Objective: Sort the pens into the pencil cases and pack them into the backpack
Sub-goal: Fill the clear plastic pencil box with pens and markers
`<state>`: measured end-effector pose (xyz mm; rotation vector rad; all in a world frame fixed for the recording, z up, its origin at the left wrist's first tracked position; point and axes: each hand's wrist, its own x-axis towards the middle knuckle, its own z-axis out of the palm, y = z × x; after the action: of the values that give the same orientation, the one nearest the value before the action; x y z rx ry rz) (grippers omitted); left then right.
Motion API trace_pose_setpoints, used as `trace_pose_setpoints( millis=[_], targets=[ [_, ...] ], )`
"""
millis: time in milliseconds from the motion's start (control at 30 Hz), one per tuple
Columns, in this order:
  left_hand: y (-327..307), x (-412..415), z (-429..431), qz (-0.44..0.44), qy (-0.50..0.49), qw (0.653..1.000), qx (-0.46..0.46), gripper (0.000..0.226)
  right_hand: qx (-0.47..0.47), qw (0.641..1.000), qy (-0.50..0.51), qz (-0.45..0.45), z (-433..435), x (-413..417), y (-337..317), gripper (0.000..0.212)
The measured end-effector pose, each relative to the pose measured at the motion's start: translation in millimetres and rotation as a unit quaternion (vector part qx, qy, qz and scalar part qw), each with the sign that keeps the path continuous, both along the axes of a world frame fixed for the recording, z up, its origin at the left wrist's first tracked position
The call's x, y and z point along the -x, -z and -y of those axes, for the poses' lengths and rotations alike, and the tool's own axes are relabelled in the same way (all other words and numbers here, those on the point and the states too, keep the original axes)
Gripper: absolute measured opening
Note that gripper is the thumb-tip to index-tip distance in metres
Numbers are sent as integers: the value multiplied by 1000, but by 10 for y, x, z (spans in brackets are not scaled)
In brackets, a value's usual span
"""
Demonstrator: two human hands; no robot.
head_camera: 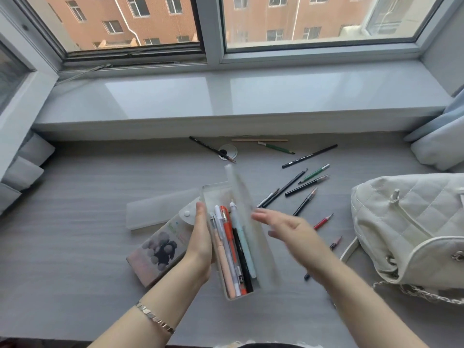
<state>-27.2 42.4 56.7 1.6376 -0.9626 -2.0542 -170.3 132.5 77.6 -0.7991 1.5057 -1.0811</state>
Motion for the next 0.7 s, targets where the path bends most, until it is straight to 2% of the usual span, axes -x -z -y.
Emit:
trace_pose_setpoints(
  millis=[33, 100, 167, 233, 333, 367, 467, 500, 700],
  targets=[
    [-4, 1, -9, -20, 7, 1000, -9, 79, 12, 996, -43, -76, -15, -118, 50, 23],
    [-21, 4, -47, -37, 28, 999, -9, 70, 47, 977, -92, -185, -50, -336, 133, 32],
    [9, 2, -88, -31, 41, 998, 18, 51, 69, 976, -56, -200, -74, -440, 222, 55],
    [50, -20, -110, -6, 35, 998, 55, 42, 8, 993, 44, -112, -74, -404, 295, 82],
    [62, -50, -127, 2, 53, 995, 85, 24, -103, 989, 68, 84, -18, -296, 336, 90],
    [40, -50, -133, -5, 70, 993, 90, 22, -109, 985, 62, 116, -20, -248, 362, 83],
    [3, -51, -99, -27, 106, 988, 112, 32, -97, 984, 52, 139, -23, -160, 333, 32],
    [-4, -57, -80, -32, 114, 986, 117, 35, -95, 983, 53, 146, -25, -147, 322, 25],
    [-71, -96, -55, -62, 106, 983, 140, 30, -40, 984, 65, 161, -32, -190, 250, 19]
  ],
)
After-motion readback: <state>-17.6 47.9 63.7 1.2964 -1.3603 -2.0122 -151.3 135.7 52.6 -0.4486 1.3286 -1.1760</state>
